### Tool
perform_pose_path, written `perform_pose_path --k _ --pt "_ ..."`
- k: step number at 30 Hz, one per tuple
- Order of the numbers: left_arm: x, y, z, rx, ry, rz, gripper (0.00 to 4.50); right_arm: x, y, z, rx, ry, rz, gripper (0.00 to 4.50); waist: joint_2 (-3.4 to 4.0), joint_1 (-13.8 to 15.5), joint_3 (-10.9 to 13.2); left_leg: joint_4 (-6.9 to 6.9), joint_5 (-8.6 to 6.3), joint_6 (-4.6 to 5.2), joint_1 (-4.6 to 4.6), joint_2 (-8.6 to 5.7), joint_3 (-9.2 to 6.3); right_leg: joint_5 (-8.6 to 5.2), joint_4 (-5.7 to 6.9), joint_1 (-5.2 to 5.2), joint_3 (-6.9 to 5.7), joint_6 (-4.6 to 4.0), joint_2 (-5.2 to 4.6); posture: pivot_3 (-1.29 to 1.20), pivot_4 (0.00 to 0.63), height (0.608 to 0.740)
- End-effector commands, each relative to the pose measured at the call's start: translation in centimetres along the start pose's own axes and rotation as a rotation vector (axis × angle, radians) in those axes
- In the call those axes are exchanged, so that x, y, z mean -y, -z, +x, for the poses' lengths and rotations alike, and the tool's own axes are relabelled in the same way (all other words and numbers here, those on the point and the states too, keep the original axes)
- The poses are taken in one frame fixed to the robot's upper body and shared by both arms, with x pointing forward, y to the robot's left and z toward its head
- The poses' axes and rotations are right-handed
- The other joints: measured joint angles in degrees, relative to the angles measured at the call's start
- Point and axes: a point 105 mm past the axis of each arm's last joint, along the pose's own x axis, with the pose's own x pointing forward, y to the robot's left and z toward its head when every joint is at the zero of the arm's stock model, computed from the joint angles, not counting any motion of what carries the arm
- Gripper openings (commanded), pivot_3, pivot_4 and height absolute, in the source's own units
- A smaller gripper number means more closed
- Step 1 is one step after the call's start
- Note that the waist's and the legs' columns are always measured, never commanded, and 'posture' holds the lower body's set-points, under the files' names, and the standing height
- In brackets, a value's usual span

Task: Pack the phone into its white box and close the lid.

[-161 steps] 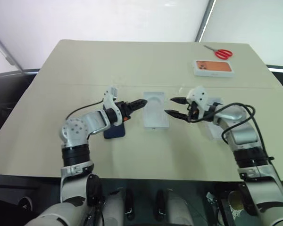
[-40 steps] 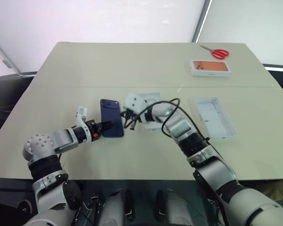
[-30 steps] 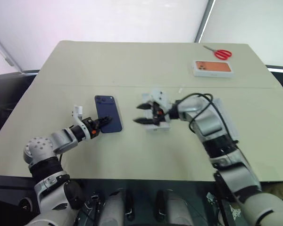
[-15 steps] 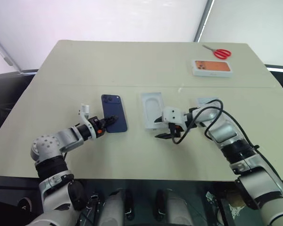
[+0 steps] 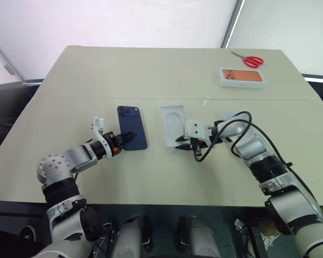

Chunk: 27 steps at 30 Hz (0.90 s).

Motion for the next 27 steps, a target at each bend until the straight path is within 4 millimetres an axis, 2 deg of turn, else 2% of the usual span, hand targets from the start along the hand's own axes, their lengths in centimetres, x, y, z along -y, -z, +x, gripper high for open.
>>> perform_pose_path --k 1,5,10,12,15,20,24,27 --pt "1.8 -0.8 -0.1 0.032 0.068 0.044 0.00 0.1 -0.5 0.1 0.013 0.000 0.013 1.08 0.00 0.0 0.0 0.00 0.00 0.00 0.00 0.00 0.00 0.00 0.00 0.00 0.00 0.00 0.00 0.00 0.150 0.738" --pt "2.0 -0.7 0.1 0.029 0.073 0.043 0.00 0.1 -0.9 0.6 0.024 0.009 0.055 1.08 0.00 -0.1 0.0 0.01 0.00 0.00 0.01 0.01 -0.01 0.00 0.00 0.02 0.00 0.00 0.01 0.00 0.150 0.738" --pt "2.5 -1.3 0.1 0.044 0.084 0.048 0.00 -0.1 -2.8 2.2 0.067 0.051 0.162 1.08 0.00 -0.3 0.0 0.01 0.01 -0.01 0.01 0.08 -0.01 0.00 0.01 0.00 0.01 -0.01 0.02 0.00 0.150 0.738" --pt "2.6 -1.6 0.1 0.053 0.084 0.056 0.00 -0.3 -2.9 2.8 0.039 0.085 0.109 1.08 0.00 -0.2 0.0 0.01 0.02 -0.02 0.01 0.08 -0.01 0.00 0.01 -0.01 0.01 -0.01 0.02 0.00 0.150 0.738" --pt "2.8 -1.9 0.2 0.067 0.091 0.056 0.00 -0.7 -4.0 3.0 0.114 0.086 0.197 1.08 0.00 -0.1 0.0 0.01 0.01 -0.04 0.00 0.06 0.00 0.00 0.01 -0.01 0.01 -0.01 0.01 0.00 0.150 0.738" --pt "3.3 -1.6 0.6 0.052 0.107 0.064 0.00 -1.9 -3.3 2.9 0.076 0.044 0.152 1.08 -0.01 0.1 0.0 0.01 0.01 -0.04 -0.01 0.01 0.00 0.00 0.00 0.00 0.00 -0.01 0.01 0.00 0.150 0.738" --pt "3.4 -1.5 0.9 0.044 0.109 0.067 0.00 -1.9 -3.4 2.7 0.086 0.041 0.167 1.08 -0.01 0.0 0.0 0.01 0.01 -0.04 0.00 0.02 -0.01 0.00 0.01 -0.01 0.00 -0.01 0.02 0.00 0.150 0.738" --pt "3.4 -1.4 1.0 0.036 0.111 0.065 0.00 -1.6 -3.5 2.7 0.091 0.057 0.172 2.10 -0.01 0.0 0.0 0.01 0.01 -0.03 -0.01 0.03 0.00 0.00 0.01 -0.01 0.00 -0.01 0.03 0.00 0.150 0.738"
